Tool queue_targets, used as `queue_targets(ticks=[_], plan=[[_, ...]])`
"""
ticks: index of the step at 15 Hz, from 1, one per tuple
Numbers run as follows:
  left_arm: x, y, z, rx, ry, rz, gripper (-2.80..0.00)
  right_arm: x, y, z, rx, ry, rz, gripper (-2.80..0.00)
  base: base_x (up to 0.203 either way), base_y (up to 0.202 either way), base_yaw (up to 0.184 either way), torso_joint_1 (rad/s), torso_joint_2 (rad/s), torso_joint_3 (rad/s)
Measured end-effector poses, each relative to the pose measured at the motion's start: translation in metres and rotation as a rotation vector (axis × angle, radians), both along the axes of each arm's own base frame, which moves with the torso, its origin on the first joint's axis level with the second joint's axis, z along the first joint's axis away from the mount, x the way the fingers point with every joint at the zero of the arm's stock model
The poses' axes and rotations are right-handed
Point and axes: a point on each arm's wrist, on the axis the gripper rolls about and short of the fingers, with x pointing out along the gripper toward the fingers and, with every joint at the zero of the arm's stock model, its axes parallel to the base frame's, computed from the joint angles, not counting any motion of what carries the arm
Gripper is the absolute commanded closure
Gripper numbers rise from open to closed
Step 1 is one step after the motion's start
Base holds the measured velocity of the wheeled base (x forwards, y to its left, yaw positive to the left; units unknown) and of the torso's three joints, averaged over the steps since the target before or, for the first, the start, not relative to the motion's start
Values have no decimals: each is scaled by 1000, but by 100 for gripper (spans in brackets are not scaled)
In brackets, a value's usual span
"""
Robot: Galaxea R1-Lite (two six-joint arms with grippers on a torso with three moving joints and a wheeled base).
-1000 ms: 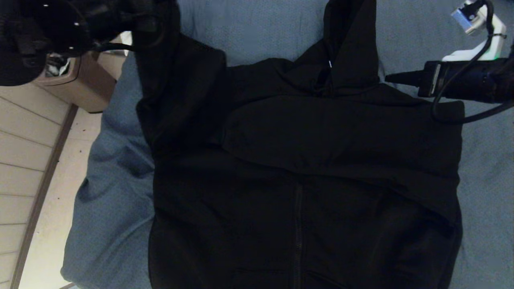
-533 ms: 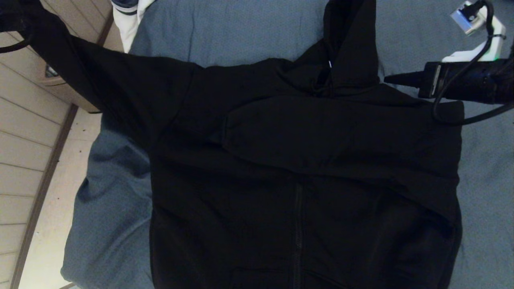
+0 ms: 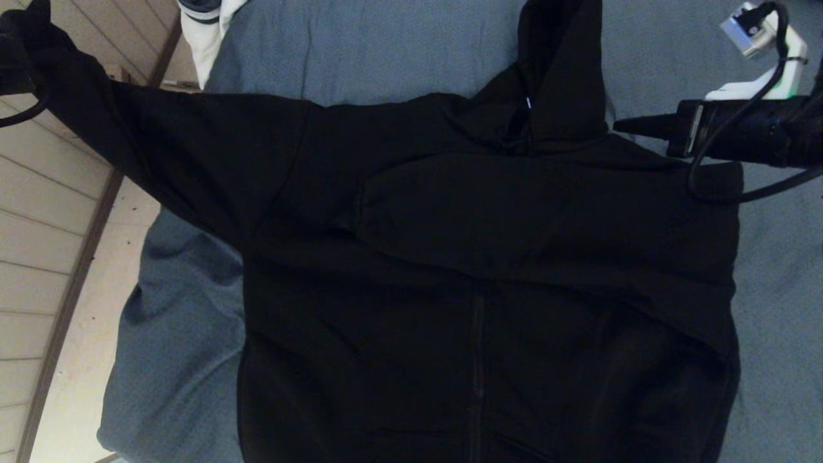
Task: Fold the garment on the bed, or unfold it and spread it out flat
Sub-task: Unfold the black sweatshirt
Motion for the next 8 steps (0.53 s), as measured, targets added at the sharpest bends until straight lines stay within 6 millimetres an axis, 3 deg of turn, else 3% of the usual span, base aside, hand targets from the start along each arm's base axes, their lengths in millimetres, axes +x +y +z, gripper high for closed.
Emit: queue_targets(ticks=[8], plan=[[-7, -3, 11, 2, -34, -11, -280, 1, 0, 0, 3, 1, -2, 0, 0, 0, 0, 0, 0, 0]])
